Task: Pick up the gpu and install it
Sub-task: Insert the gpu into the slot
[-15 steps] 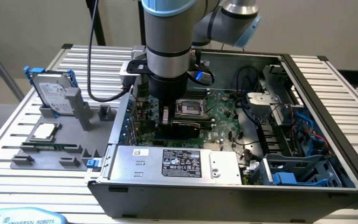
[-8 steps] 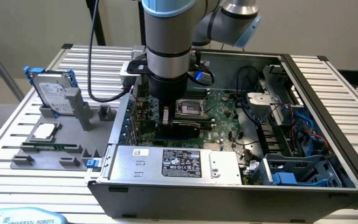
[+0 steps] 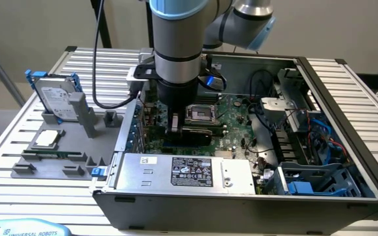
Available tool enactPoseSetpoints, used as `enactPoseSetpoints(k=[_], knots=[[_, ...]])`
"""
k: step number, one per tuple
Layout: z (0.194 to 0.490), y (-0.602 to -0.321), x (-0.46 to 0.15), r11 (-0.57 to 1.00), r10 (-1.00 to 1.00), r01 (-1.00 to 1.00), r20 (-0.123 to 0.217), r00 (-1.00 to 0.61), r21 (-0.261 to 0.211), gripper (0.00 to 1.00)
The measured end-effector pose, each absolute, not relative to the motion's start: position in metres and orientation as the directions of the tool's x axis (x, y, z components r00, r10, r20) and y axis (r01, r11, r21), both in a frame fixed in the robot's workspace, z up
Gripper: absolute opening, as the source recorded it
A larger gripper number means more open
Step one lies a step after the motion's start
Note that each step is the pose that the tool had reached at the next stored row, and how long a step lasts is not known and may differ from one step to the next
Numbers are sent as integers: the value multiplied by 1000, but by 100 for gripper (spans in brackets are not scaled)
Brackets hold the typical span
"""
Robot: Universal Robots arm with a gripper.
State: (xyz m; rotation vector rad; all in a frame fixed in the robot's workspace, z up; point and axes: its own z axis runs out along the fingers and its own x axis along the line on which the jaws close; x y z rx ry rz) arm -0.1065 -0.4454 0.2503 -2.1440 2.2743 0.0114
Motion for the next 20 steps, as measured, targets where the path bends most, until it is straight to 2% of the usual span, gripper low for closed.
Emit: enactPoseSetpoints(k=[16, 17, 19, 20], knots=[[285, -444, -106, 59, -998, -998, -17, -59, -6, 40], [285, -444, -106, 59, -998, -998, -17, -59, -6, 37], [286, -443, -107, 59, -998, -998, -17, -59, -6, 25], [286, -442, -106, 59, -998, -998, -17, -59, -6, 25]])
